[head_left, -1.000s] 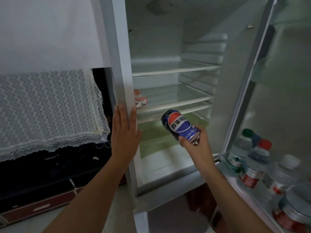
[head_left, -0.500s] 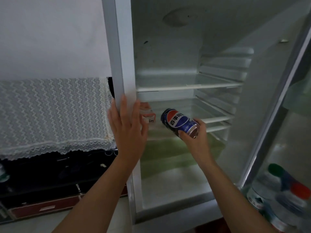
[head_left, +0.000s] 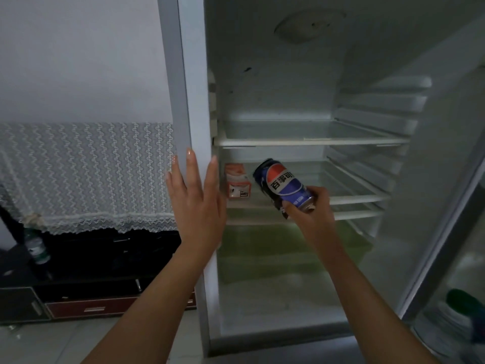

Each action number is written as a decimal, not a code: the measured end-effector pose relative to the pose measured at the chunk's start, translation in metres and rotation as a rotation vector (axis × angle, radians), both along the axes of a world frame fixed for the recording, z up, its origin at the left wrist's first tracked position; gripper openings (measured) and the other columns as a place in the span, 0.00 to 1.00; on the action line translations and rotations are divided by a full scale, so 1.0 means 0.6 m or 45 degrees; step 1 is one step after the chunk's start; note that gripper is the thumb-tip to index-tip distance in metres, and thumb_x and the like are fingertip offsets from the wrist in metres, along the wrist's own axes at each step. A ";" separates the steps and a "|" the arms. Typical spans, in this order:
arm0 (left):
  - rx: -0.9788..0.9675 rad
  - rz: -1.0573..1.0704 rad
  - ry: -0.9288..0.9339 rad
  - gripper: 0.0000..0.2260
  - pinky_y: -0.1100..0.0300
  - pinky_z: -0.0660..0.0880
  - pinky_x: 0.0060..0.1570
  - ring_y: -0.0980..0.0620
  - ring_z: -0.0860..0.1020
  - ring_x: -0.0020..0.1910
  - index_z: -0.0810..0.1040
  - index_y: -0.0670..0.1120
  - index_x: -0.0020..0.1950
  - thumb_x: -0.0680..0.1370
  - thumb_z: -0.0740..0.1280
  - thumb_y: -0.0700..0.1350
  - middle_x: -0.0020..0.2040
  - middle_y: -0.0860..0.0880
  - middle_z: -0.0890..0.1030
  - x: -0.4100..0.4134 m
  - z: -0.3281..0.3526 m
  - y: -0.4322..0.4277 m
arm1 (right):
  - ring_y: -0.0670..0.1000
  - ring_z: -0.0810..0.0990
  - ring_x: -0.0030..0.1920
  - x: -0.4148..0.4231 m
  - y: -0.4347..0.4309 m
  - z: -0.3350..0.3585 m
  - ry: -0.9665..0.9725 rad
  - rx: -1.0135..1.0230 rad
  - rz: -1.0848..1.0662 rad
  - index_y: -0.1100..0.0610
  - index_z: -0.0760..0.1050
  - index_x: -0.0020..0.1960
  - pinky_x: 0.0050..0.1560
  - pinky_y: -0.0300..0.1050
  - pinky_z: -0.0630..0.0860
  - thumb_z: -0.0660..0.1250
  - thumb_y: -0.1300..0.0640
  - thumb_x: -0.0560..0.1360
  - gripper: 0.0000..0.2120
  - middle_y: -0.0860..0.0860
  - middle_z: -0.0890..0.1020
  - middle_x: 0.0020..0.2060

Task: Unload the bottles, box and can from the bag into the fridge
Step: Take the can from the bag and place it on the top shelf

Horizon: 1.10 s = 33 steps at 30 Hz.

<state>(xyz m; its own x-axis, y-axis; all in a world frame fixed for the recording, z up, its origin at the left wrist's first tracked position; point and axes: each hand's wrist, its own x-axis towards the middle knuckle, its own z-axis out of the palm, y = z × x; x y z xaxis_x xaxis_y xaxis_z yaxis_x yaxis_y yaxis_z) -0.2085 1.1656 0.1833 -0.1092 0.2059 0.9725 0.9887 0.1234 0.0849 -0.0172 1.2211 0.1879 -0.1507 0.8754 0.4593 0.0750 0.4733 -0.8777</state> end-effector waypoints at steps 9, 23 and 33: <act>-0.035 -0.056 -0.028 0.18 0.38 0.54 0.67 0.34 0.54 0.69 0.53 0.48 0.71 0.81 0.46 0.50 0.70 0.42 0.55 0.005 0.008 -0.006 | 0.46 0.79 0.51 -0.006 -0.021 0.069 0.180 0.202 0.074 0.54 0.61 0.65 0.48 0.37 0.79 0.70 0.61 0.69 0.29 0.47 0.76 0.52; -0.051 -0.046 0.012 0.20 0.38 0.56 0.64 0.33 0.54 0.69 0.54 0.47 0.71 0.79 0.53 0.45 0.70 0.40 0.55 -0.001 0.007 -0.008 | 0.51 0.76 0.51 -0.148 0.072 0.197 -0.041 0.246 -0.067 0.61 0.63 0.60 0.42 0.32 0.73 0.74 0.57 0.66 0.28 0.55 0.74 0.54; -0.079 -0.003 0.012 0.18 0.42 0.58 0.64 0.33 0.55 0.69 0.56 0.47 0.70 0.80 0.47 0.46 0.70 0.40 0.55 0.000 0.009 -0.009 | 0.56 0.76 0.54 -0.176 0.109 0.203 -0.270 0.208 -0.099 0.63 0.63 0.59 0.46 0.41 0.70 0.73 0.52 0.67 0.29 0.59 0.74 0.57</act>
